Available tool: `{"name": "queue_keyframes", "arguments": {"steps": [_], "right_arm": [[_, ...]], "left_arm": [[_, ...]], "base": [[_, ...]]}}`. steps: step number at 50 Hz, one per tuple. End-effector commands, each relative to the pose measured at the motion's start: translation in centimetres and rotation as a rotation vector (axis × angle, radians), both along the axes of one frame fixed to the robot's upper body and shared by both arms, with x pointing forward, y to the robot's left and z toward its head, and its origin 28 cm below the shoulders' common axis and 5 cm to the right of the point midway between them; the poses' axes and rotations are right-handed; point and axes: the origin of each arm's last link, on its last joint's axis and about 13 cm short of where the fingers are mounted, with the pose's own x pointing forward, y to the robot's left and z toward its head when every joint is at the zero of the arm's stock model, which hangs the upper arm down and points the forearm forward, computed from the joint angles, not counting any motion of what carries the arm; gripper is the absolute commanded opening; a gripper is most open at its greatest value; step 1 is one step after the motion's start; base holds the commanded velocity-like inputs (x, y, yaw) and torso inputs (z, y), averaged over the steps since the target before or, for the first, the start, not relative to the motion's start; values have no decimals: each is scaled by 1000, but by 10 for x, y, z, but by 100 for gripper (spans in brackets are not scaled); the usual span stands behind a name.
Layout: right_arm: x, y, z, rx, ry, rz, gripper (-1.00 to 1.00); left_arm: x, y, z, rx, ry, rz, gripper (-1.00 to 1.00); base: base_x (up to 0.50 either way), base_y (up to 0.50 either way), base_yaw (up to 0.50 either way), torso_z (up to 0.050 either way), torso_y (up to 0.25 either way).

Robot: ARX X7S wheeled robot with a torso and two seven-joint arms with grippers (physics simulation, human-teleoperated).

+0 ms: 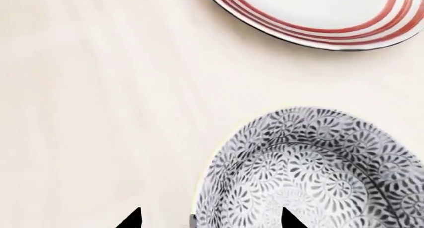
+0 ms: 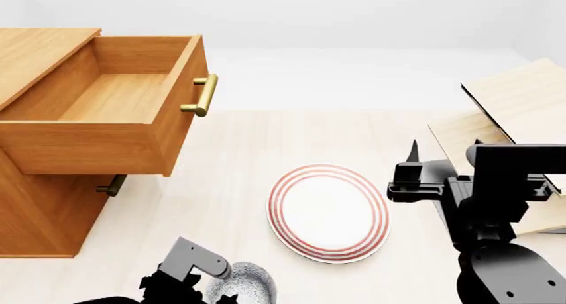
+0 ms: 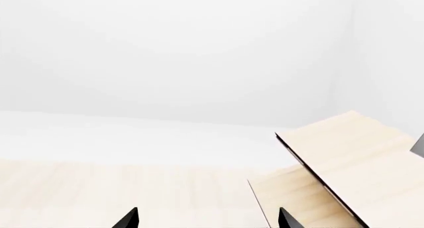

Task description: Open the top drawer of the cabinet and put the bowl in it.

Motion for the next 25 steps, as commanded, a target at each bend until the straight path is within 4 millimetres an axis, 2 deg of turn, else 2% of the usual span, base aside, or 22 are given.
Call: {"name": "queue_keyframes", "arguments": {"steps": [1,25], "right_arm": [[0,0,-2,1,3,0,100],[0,0,-3,2,5,-2,100]], "left_arm": [[-2,0,-8,19,23,5,-100],[0,0,-4,6,9,11,-100]], "base": [[0,0,0,0,0],[0,0,0,0,0]]}}
